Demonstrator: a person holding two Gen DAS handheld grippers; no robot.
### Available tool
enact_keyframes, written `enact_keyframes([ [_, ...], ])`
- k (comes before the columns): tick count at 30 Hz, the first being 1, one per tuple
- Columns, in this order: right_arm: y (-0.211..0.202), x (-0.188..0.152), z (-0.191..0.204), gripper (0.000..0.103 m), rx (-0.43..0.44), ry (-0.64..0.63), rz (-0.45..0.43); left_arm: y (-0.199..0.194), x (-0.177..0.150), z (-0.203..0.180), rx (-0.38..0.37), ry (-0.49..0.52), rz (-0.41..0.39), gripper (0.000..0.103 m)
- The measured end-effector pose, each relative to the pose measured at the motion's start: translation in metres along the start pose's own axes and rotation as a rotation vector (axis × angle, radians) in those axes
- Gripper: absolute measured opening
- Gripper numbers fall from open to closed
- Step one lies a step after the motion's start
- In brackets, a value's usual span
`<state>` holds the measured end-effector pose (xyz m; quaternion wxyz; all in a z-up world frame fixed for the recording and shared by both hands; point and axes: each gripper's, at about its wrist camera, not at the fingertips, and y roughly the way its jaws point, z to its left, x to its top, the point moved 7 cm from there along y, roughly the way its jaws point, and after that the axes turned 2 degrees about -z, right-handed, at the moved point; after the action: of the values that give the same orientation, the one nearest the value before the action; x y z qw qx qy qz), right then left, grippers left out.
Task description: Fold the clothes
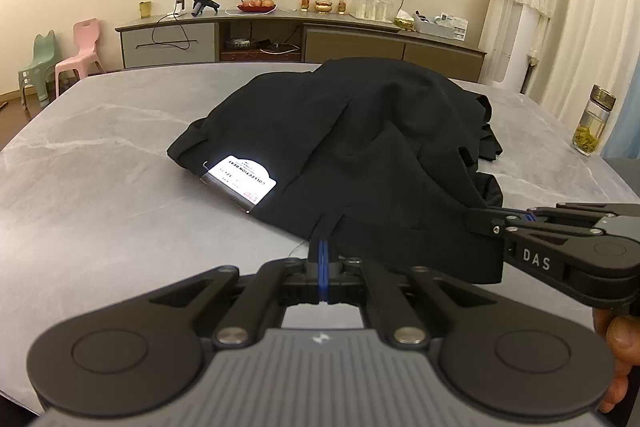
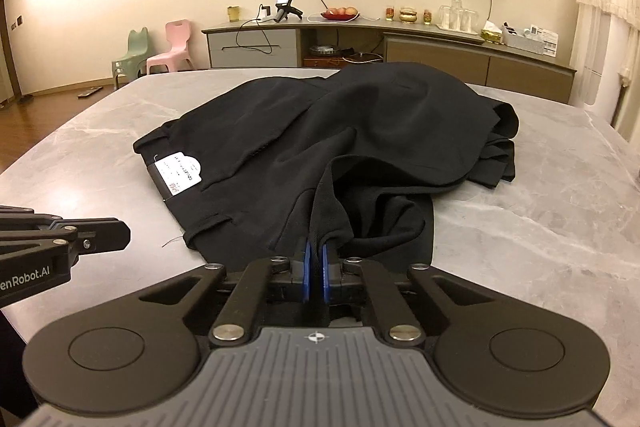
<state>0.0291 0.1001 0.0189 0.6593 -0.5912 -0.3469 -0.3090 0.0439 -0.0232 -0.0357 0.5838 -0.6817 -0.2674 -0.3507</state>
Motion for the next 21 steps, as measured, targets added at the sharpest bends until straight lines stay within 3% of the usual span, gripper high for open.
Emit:
enact_keyframes([
  [7,-0.001,0.001,-0.006,0.007,-0.025,0.024,-0.007,0.004,-0.002,0.003,0.005,-0.014,0.030,0.002],
  [9,-0.001,0.002,-0.011,0.022,-0.046,0.038,-0.010,0.007,-0.003,0.005,0.011,-0.018,0.040,0.016],
  [11,-0.003,0.003,-0.016,0.064,-0.063,0.057,-0.020,0.008,-0.003,0.006,0.022,-0.023,0.041,0.024],
  [12,-0.006,0.005,-0.020,0.071,-0.069,0.069,-0.030,0.008,-0.003,0.007,0.021,-0.027,0.041,0.034],
  [13,-0.007,0.006,-0.022,0.075,-0.071,0.078,-0.037,0.009,-0.003,0.008,0.024,-0.035,0.041,0.041],
  [14,-0.009,0.007,-0.024,0.075,-0.072,0.085,-0.043,0.009,-0.002,0.009,0.028,-0.044,0.041,0.059],
  [15,-0.010,0.009,-0.027,0.077,-0.073,0.092,-0.050,0.011,-0.002,0.010,0.027,-0.052,0.044,0.071],
  [18,-0.012,0.012,-0.033,0.082,-0.074,0.114,-0.063,0.015,-0.003,0.012,0.018,-0.074,0.061,0.091],
  [21,-0.010,0.013,-0.035,0.085,-0.068,0.123,-0.063,0.023,-0.004,0.017,0.009,-0.097,0.097,0.094],
])
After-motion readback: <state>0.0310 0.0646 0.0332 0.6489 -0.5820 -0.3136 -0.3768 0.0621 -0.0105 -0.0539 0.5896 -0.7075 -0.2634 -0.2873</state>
